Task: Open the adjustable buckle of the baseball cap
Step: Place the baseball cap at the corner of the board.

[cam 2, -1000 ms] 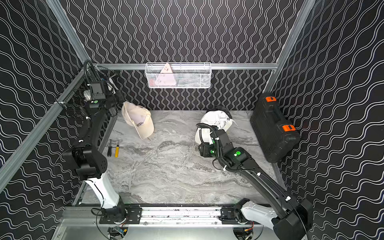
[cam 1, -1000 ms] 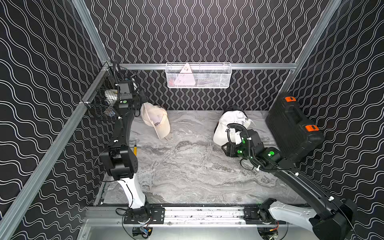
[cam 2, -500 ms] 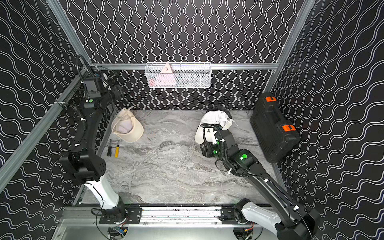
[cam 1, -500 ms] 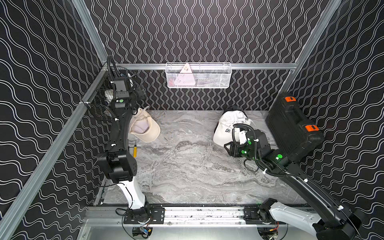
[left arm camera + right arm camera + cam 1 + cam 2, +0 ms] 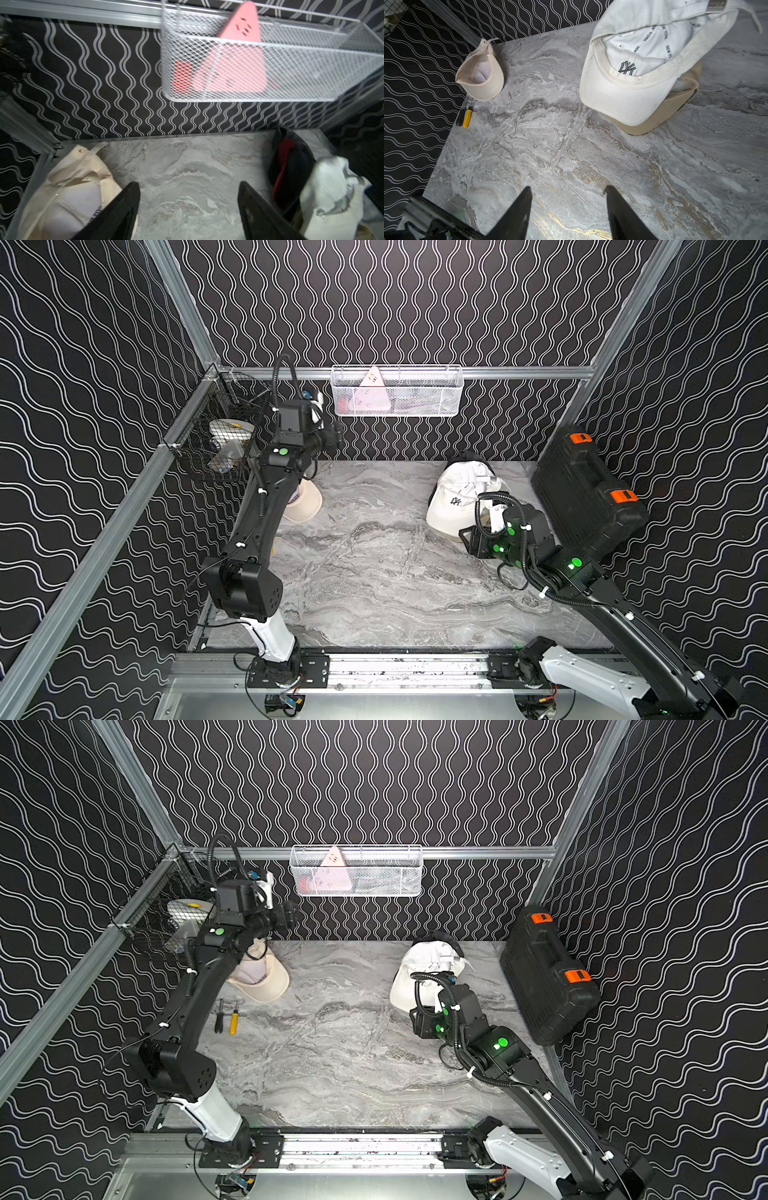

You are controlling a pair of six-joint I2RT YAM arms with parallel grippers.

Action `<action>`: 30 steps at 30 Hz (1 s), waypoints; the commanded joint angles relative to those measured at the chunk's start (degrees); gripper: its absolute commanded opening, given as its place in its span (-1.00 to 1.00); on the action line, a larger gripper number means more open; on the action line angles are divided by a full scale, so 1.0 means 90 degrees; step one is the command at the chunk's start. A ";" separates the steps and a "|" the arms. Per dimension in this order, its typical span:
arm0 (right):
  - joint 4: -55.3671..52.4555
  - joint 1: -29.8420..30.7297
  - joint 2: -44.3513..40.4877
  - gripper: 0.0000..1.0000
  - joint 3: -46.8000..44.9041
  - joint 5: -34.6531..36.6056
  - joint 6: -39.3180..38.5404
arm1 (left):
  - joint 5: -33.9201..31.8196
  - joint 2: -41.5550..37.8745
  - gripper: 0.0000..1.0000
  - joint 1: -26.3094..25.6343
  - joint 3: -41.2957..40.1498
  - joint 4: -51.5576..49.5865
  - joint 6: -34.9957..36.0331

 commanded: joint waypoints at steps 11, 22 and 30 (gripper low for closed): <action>-0.0631 -0.0037 -0.0570 0.21 -0.0034 0.1006 0.0012 | 0.0410 0.0088 0.38 -0.1306 -0.0879 0.0700 0.0204; -0.0736 -0.0077 -0.0638 0.21 -0.0070 0.1383 -0.0157 | 0.0295 0.1074 0.39 -0.2370 -0.0542 0.0741 0.0410; -0.0860 -0.0141 -0.0698 0.30 -0.0084 0.1664 -0.0340 | 0.0308 0.2013 0.39 -0.2634 0.0173 0.0619 0.0434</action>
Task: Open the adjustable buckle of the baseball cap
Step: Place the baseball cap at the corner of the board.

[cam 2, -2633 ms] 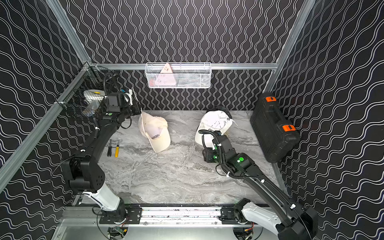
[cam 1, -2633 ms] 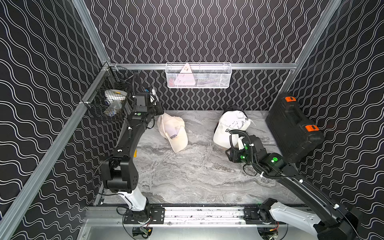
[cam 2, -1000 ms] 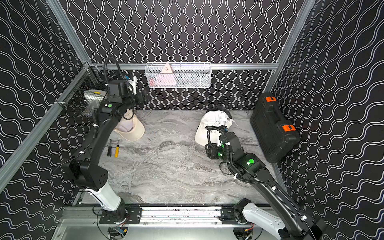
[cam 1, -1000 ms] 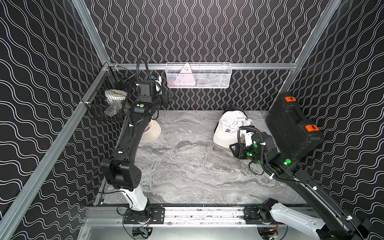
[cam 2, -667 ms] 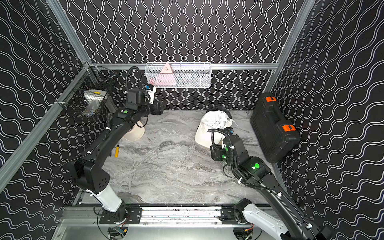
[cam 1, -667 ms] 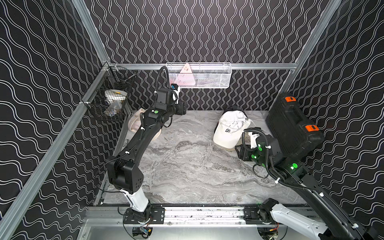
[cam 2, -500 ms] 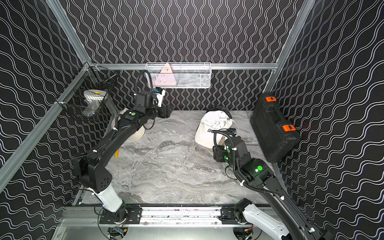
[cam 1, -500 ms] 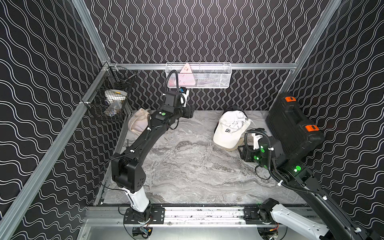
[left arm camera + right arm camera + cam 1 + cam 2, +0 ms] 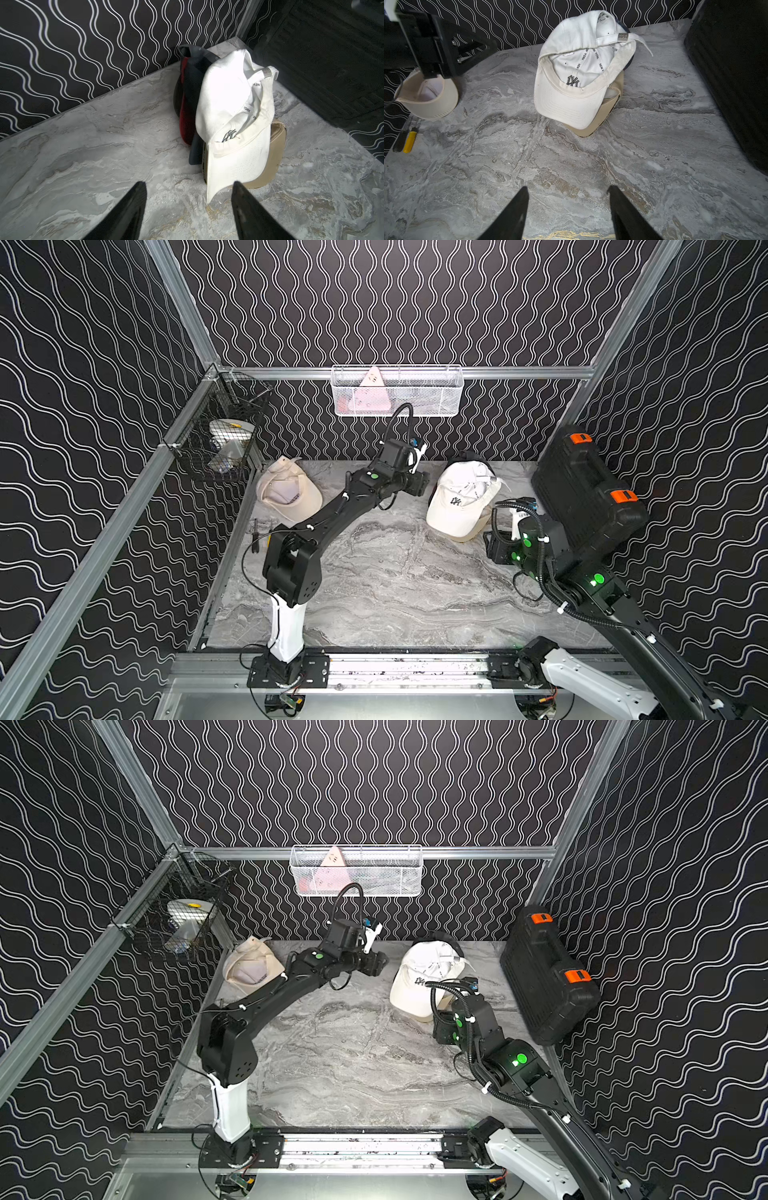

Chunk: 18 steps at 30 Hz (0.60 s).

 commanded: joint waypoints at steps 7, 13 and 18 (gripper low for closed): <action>-0.0263 -0.0082 -0.0034 0.40 0.0026 0.0407 -0.0273 | 0.0117 0.0939 0.40 -0.0165 0.0836 -0.0084 0.0021; -0.0208 -0.0164 0.0013 0.45 -0.0027 0.0358 -0.0364 | 0.0185 0.1374 0.42 -0.0225 0.1105 -0.0048 0.0013; -0.0122 -0.0284 0.0058 0.45 -0.0062 0.0206 -0.0408 | 0.0185 0.1633 0.43 -0.0235 0.1266 -0.0057 0.0023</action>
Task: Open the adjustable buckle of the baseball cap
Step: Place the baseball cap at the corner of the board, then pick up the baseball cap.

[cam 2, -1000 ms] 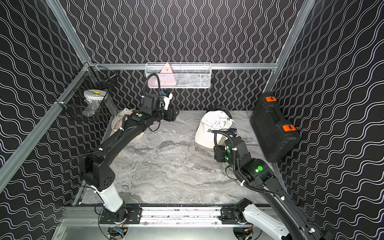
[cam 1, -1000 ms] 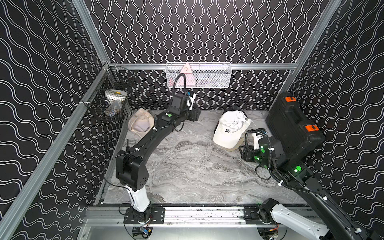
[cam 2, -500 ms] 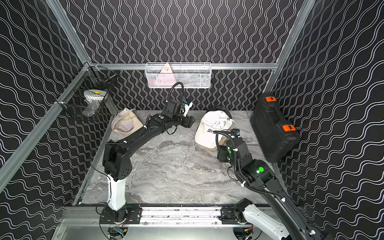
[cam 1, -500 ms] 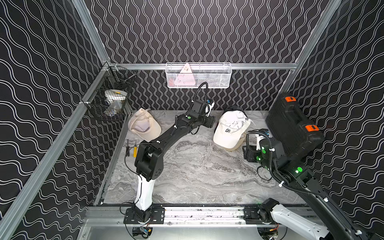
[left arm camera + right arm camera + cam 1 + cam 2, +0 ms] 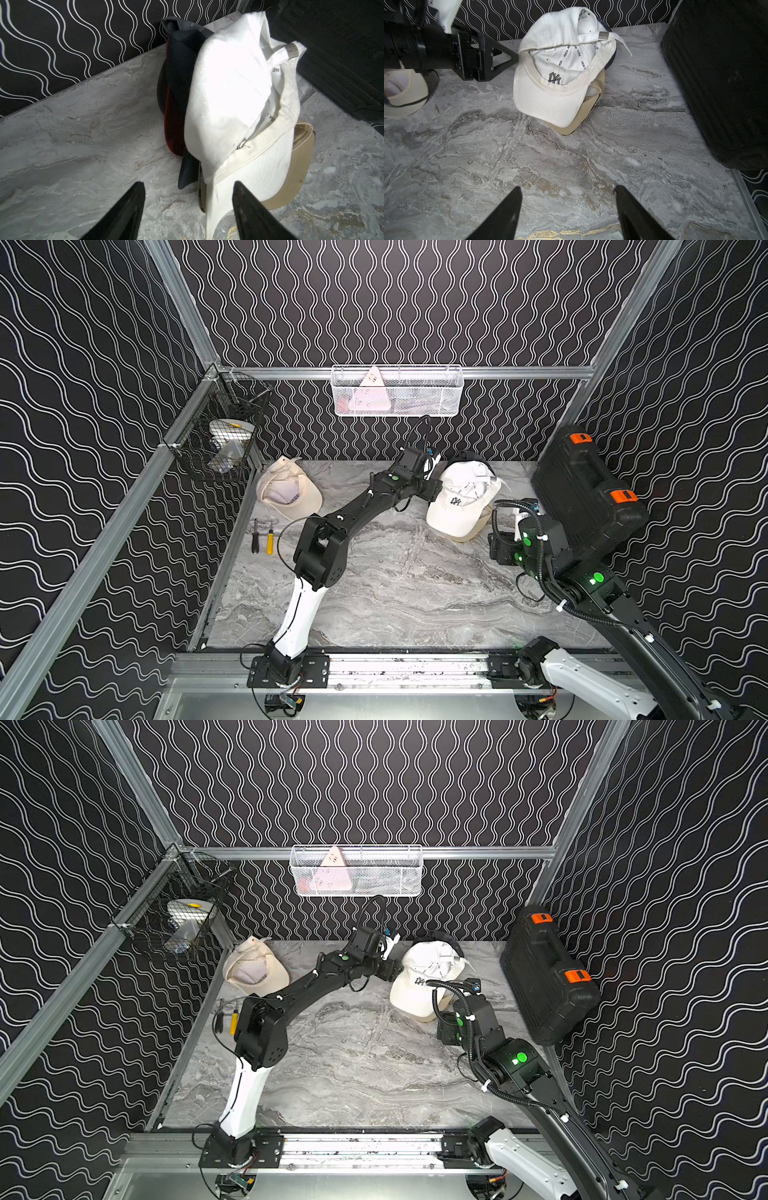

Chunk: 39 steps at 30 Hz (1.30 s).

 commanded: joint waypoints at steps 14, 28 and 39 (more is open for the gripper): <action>0.0105 -0.0188 0.0071 0.45 0.0036 -0.0177 -0.0097 | 0.0300 0.0701 0.24 -0.0004 0.0631 0.0097 -0.0229; 0.0054 -0.0208 -0.0093 0.44 0.0007 -0.0173 -0.0097 | 0.0654 0.0456 -1.00 0.0001 0.0471 0.0218 -0.0358; -0.0076 -0.0218 -0.0182 0.44 0.0106 -0.0127 -0.0063 | 0.0770 -0.0530 -1.00 -0.0004 -0.0352 0.0280 -0.0358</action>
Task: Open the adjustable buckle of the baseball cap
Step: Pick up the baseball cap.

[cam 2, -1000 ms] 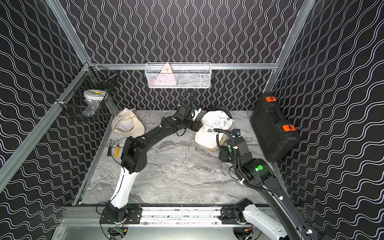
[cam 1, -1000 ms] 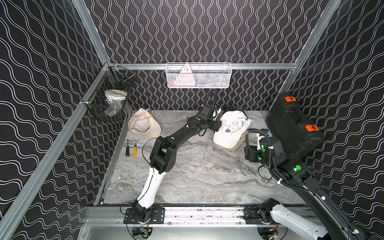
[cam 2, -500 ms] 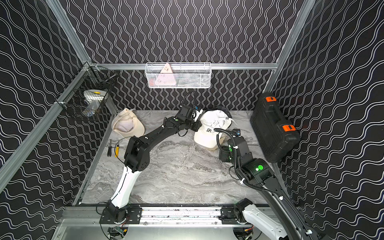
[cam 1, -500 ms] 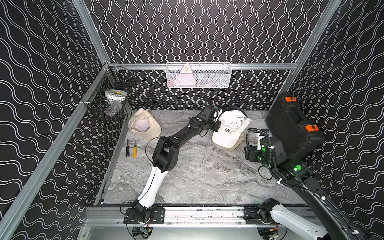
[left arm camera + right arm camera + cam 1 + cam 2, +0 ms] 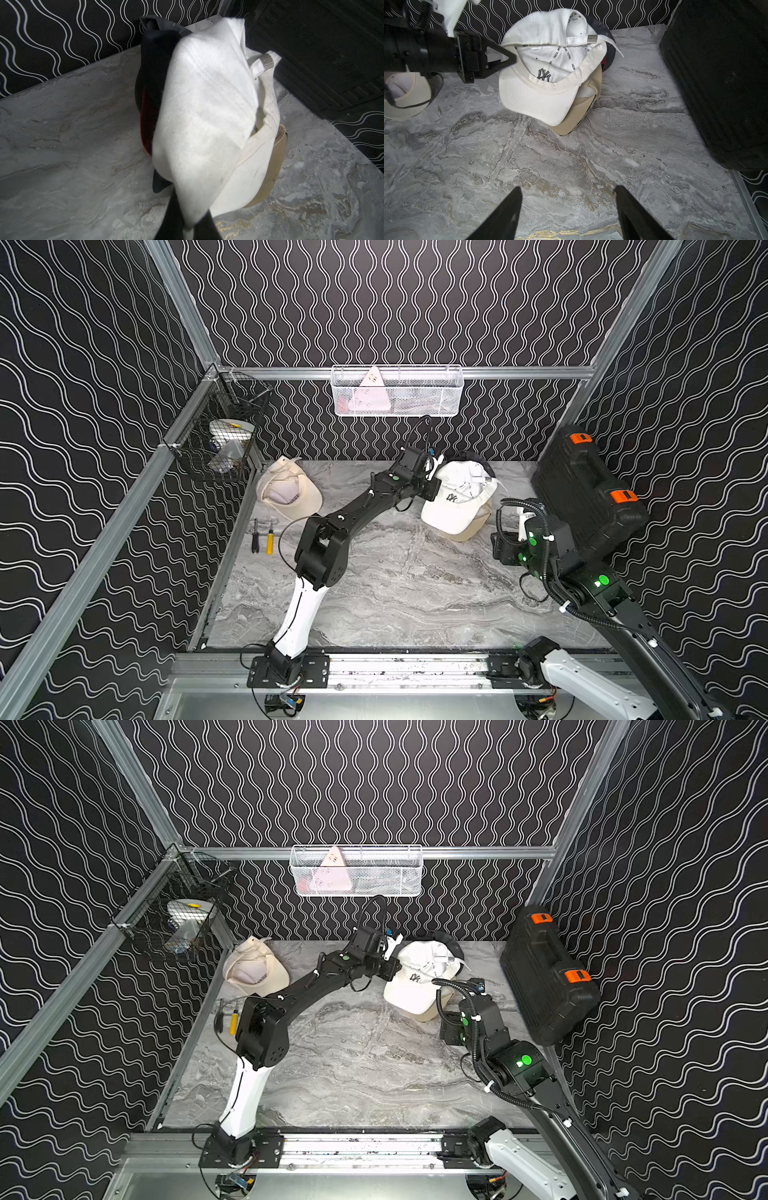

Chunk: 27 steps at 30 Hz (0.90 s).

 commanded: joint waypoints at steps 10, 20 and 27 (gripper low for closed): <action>-0.0172 -0.0035 -0.0035 0.43 0.0144 -0.0037 0.0132 | -0.0149 -0.1852 -1.00 -0.0008 -0.1911 0.0414 -0.0013; -0.0067 -0.0214 0.0273 0.44 0.0222 -0.0540 0.0259 | -0.0381 -0.3276 -1.00 -0.0012 -0.3215 0.0415 0.0025; 0.0055 -0.0570 0.0272 0.43 0.0130 -0.1067 0.0392 | -0.0457 -0.3950 -1.00 -0.0015 -0.3712 0.0337 0.0084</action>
